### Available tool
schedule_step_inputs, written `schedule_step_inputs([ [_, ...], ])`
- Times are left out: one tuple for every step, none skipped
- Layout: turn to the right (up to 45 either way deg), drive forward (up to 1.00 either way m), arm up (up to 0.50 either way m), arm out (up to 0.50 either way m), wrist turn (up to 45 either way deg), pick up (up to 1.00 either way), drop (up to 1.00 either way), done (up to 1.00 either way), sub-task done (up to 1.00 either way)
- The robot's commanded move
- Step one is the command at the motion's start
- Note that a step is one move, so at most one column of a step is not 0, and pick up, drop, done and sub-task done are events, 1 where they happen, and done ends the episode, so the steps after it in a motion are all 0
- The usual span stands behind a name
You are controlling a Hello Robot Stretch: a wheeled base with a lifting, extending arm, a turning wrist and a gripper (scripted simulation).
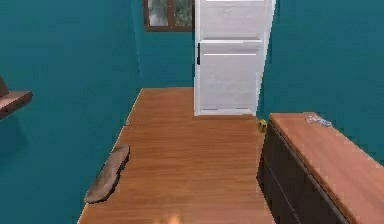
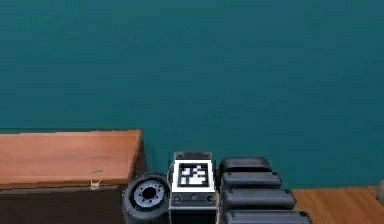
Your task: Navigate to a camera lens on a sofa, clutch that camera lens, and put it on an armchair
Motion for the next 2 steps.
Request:
schedule_step_inputs([
  [-9.0,0.00,0.00,0.00,0.0,0.00,0.00,0.00,0.00],
  [0.0,1.00,0.00,0.00,0.0,0.00,0.00,0.00,0.00],
])
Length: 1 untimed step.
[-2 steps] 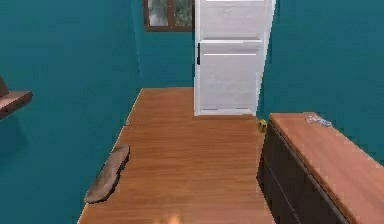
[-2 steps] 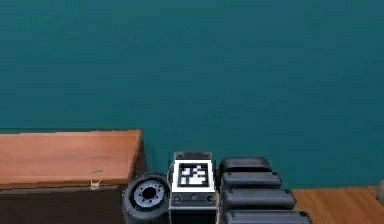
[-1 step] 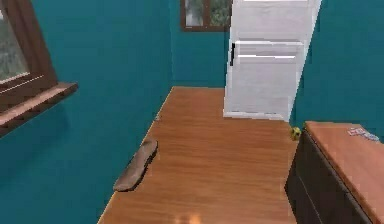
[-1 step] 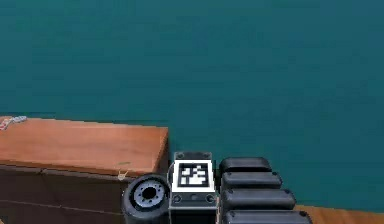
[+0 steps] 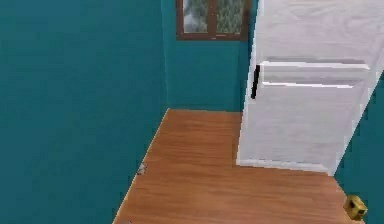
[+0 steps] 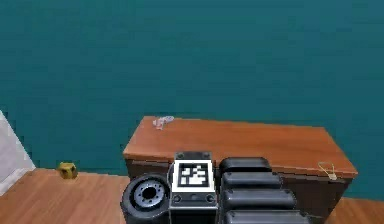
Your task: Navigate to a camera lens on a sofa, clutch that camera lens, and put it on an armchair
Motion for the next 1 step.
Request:
schedule_step_inputs([
  [0.0,1.00,0.00,0.00,0.0,0.00,0.00,0.00,0.00],
])
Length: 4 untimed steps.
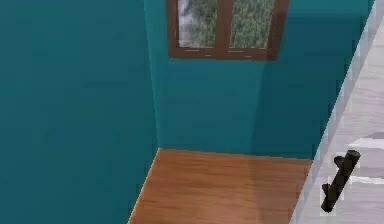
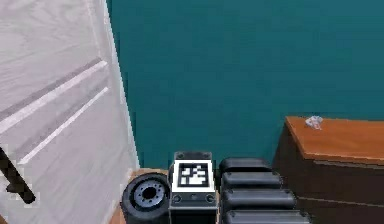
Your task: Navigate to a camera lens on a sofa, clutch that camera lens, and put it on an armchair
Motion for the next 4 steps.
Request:
schedule_step_inputs([
  [-3.0,0.00,0.00,0.00,0.0,0.00,0.00,0.00,0.00],
  [0.0,0.40,0.00,0.00,0.0,0.00,0.00,0.00,0.00],
  [6.0,0.00,0.00,0.00,0.0,0.00,0.00,0.00,0.00],
  [0.0,0.30,0.00,0.00,0.0,0.00,0.00,0.00,0.00],
])
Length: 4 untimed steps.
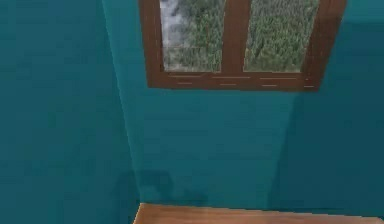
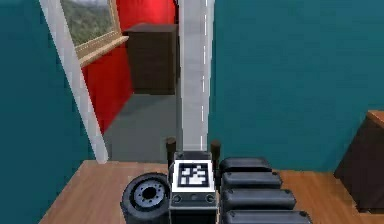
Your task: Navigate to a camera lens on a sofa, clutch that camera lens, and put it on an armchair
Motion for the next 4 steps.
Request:
schedule_step_inputs([
  [33.0,0.00,0.00,0.00,0.0,0.00,0.00,0.00,0.00],
  [0.0,0.55,0.00,0.00,0.0,0.00,0.00,0.00,0.00],
  [45.0,0.00,0.00,0.00,0.0,0.00,0.00,0.00,0.00],
  [12.0,0.00,0.00,0.00,0.0,0.00,0.00,0.00,0.00],
])
